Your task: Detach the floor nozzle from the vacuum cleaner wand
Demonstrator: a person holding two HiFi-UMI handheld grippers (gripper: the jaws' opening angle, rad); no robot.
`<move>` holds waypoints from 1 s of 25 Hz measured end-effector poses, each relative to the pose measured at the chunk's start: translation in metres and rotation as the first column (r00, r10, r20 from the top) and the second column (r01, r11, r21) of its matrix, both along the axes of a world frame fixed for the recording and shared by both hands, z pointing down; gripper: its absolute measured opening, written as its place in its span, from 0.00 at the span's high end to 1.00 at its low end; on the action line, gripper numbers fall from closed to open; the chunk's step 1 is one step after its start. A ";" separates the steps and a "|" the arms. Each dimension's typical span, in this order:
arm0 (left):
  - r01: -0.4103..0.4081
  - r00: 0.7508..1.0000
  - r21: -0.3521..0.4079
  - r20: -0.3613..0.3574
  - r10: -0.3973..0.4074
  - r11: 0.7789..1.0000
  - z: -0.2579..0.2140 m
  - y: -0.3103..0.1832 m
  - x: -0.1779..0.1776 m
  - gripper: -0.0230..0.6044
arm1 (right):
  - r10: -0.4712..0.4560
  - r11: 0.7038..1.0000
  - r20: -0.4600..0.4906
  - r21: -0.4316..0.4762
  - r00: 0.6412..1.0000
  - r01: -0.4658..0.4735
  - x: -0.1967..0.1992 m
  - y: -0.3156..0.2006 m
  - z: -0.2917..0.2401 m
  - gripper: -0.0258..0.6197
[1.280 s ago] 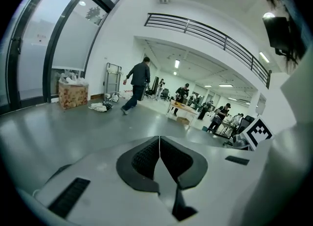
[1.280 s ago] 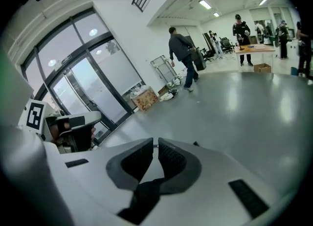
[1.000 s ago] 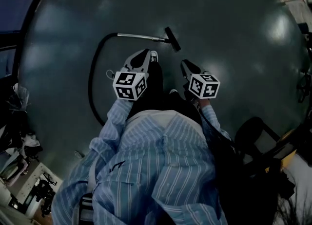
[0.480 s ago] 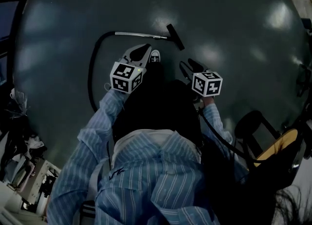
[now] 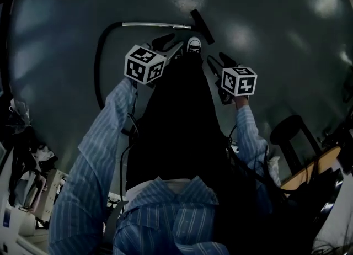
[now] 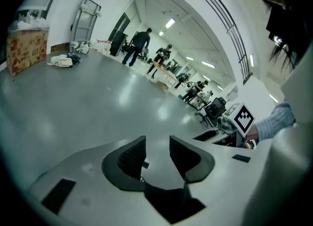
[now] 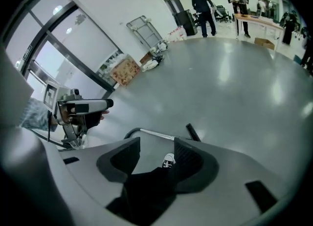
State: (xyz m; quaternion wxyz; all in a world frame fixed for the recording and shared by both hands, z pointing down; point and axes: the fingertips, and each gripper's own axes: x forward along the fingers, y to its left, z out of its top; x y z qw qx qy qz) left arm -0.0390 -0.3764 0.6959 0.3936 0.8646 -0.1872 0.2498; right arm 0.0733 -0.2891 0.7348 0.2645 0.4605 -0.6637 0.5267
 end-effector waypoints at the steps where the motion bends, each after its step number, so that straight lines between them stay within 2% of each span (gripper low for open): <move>1: -0.020 0.999 -0.007 0.028 0.020 1.000 0.022 -0.002 0.002 0.76 | -0.009 1.000 -0.014 -0.013 1.000 0.009 0.005 -0.004 0.021 0.65; 3: -0.070 0.994 -0.019 0.087 0.072 0.997 0.067 -0.002 0.004 0.75 | -0.029 0.999 -0.048 -0.040 0.998 0.027 0.015 -0.010 0.066 0.63; 7: -0.177 0.964 -0.054 0.191 0.184 0.983 0.155 0.011 0.002 0.73 | -0.077 0.993 -0.091 -0.093 0.993 0.068 0.027 -0.010 0.147 0.59; 10: -0.220 0.936 -0.020 0.278 0.217 0.975 0.208 0.004 -0.006 0.68 | -0.173 0.980 -0.135 -0.123 0.976 0.156 0.028 -0.011 0.195 0.58; 13: -0.284 0.902 0.005 0.342 0.265 0.959 0.266 0.000 -0.005 0.66 | -0.250 0.960 -0.168 -0.167 0.954 0.223 0.034 -0.007 0.250 0.57; 18: -0.441 0.810 -0.007 0.428 0.402 0.897 0.364 0.014 0.006 0.65 | -0.298 0.944 -0.189 -0.206 0.936 0.259 0.047 -0.004 0.335 0.56; 22: -0.513 0.753 -0.032 0.463 0.467 0.858 0.430 0.027 0.020 0.64 | -0.356 0.924 -0.218 -0.224 0.909 0.309 0.061 -0.001 0.389 0.56; 25: -0.593 0.674 -0.054 0.512 0.532 0.803 0.475 0.035 0.029 0.63 | -0.367 0.921 -0.241 -0.229 0.898 0.315 0.075 0.000 0.424 0.56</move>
